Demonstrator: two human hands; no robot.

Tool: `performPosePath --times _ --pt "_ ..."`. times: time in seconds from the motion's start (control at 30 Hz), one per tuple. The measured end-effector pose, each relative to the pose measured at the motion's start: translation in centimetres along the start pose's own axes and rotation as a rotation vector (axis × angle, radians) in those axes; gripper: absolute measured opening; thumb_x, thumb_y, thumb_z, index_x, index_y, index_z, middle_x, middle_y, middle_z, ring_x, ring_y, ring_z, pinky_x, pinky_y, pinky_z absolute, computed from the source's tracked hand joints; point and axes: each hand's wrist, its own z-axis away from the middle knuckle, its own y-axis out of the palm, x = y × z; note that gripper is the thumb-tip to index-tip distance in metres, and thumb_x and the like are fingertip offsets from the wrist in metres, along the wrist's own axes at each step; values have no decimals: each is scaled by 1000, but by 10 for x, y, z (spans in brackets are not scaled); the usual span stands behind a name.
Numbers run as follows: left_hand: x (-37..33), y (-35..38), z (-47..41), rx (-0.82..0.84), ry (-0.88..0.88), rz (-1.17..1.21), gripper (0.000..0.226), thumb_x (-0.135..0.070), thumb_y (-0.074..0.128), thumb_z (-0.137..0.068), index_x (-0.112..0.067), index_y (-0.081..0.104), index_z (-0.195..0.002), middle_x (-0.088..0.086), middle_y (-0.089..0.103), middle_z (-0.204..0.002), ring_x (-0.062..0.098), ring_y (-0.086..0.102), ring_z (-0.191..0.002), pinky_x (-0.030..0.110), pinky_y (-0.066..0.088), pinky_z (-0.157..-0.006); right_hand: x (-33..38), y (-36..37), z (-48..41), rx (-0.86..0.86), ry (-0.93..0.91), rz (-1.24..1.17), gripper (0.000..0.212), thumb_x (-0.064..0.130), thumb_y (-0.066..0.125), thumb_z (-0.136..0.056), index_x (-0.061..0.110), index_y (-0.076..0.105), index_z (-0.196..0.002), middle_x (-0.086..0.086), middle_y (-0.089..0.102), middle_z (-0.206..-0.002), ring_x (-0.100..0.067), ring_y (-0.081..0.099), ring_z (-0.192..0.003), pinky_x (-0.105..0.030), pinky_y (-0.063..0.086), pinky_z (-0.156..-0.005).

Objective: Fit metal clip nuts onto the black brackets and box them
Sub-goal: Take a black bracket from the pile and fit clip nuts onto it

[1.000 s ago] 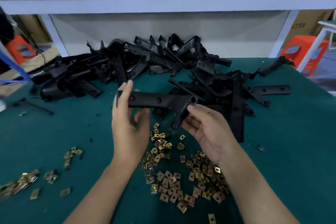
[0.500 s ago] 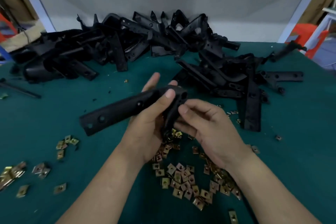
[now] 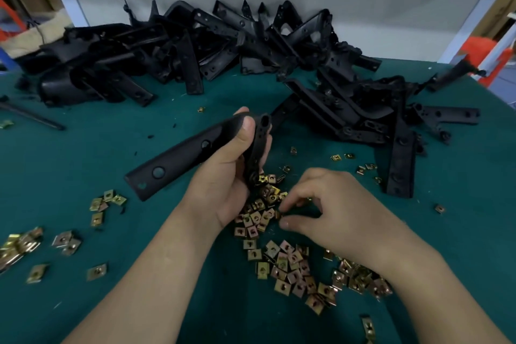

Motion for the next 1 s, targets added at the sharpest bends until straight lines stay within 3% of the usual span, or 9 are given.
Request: performPosePath --times 0.13,0.27,0.4,0.53,0.6,0.7,0.8,1.0 --pt "-2 -2 -1 61 -60 118 17 -13 73 -80 -5 82 -92 11 75 -113 17 73 -104 26 57 -92 3 3 1 -8 -22 21 11 46 77 -83 38 73 -89 21 54 -87 12 49 -85 -11 34 -62" --pt "-3 -2 -1 53 -79 104 18 -16 76 -79 -5 82 -91 8 76 -106 15 74 -96 24 58 -86 3 5 0 -180 -12 -185 17 26 76 -86 33 61 -82 13 59 -73 -3 59 -70 -12 43 -58" --pt "-3 1 3 37 -122 96 19 -21 76 -78 -5 82 -87 7 74 -92 14 72 -82 26 59 -75 3 6 -2 -368 -13 -387 21 18 75 -89 33 71 -104 14 69 -83 -6 67 -83 -12 49 -70" --pt "-1 6 8 81 -188 134 37 -23 77 -78 2 76 -104 11 74 -98 17 73 -87 26 59 -74 5 5 -6 -490 -43 -600 14 10 75 -89 23 76 -95 12 75 -88 -8 71 -88 -12 51 -75" --pt "1 8 11 90 -196 64 36 -26 75 -76 0 78 -101 10 76 -97 15 74 -86 23 59 -72 7 4 -7 -528 -42 -713 13 9 75 -88 21 76 -93 9 76 -88 -7 71 -85 -14 52 -74" --pt "4 10 14 101 -185 -27 32 -28 75 -73 -6 81 -96 9 77 -95 13 75 -85 20 58 -72 9 3 -8 -538 19 -973 9 15 73 -87 18 76 -95 -2 76 -86 -15 72 -79 -21 55 -72" --pt "5 11 16 128 -187 -76 26 -30 74 -77 -10 82 -91 7 77 -93 13 75 -82 21 58 -71 12 3 -7 -487 68 -1212 13 19 71 -84 15 76 -95 -10 77 -93 -21 73 -86 -25 58 -76" --pt "3 11 18 167 -241 -122 26 -35 72 -84 -16 82 -100 4 76 -101 14 73 -86 24 57 -72 15 6 -7 -438 111 -1272 13 24 75 -78 20 79 -90 -4 75 -90 -16 71 -87 -25 56 -80"
